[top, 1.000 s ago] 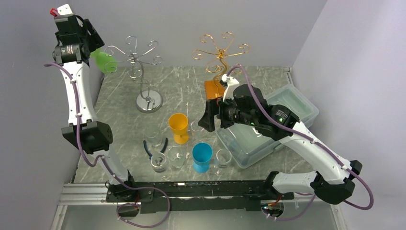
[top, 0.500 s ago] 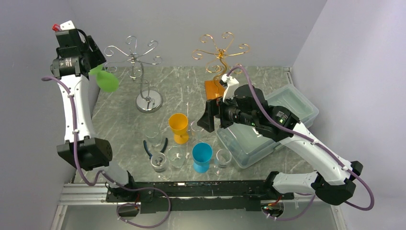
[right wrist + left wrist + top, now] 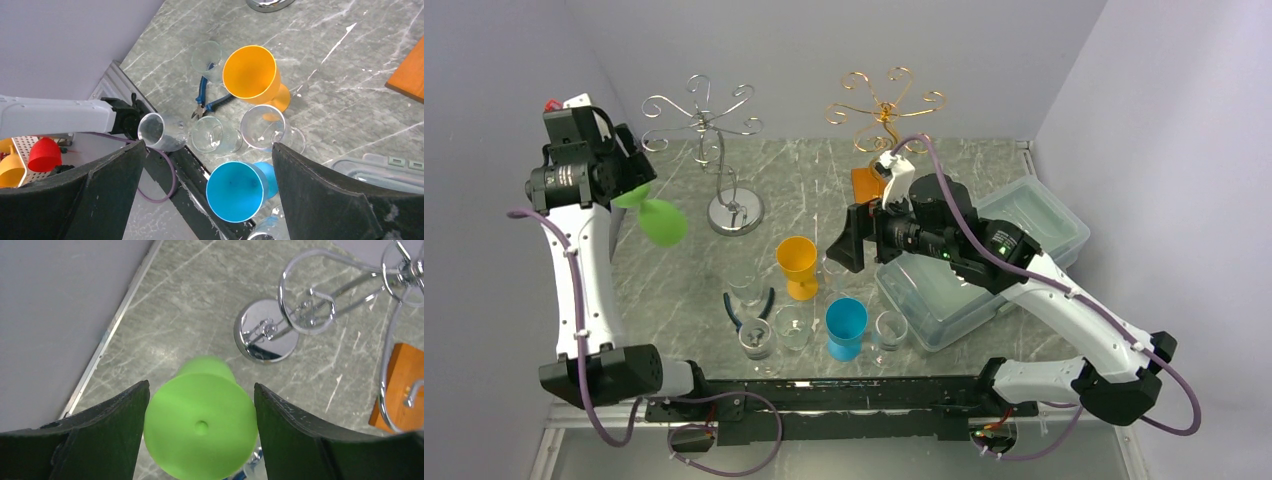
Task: Take the wine glass off the wine glass rack
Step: Place the wine glass at the center of the board.
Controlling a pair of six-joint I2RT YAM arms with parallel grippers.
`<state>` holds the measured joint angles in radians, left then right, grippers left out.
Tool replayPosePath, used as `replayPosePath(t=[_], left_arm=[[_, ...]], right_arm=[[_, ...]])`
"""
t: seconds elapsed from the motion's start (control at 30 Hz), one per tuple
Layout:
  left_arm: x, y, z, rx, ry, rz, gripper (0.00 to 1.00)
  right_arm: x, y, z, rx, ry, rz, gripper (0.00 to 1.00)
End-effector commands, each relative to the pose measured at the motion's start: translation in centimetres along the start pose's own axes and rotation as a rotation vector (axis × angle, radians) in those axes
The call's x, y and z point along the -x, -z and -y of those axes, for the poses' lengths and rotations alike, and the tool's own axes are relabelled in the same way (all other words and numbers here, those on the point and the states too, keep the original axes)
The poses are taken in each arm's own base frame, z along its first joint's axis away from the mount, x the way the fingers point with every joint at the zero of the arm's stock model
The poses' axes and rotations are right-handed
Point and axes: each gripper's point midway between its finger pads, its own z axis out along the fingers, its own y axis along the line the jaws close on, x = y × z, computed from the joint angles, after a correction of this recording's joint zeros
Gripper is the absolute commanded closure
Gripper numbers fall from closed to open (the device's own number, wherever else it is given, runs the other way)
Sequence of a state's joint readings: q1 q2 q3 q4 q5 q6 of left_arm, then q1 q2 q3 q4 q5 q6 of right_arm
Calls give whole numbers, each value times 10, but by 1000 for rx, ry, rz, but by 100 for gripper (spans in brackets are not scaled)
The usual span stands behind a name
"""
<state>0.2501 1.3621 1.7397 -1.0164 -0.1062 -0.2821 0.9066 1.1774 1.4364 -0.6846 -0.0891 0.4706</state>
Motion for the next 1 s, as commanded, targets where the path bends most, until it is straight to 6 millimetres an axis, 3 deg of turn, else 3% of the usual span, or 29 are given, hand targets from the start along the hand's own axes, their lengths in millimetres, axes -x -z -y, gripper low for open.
replayPosePath(t=[0.0,0.4,0.57,0.97], left_arm=[[-10,36,5,-73,-8,6,55],[-36,93,34,-291,7,-53,55],[-47,99,54,-408,31,-85,55],[-42,122,103,-668,37,-119,54]], right_arm=[[14,-7,-13,66,22,53,0],[29,-18,-30,134,-8,88,0],[35,-21,-33,142,-32,110,0],[40,-34,-30,127,-99,140,0]])
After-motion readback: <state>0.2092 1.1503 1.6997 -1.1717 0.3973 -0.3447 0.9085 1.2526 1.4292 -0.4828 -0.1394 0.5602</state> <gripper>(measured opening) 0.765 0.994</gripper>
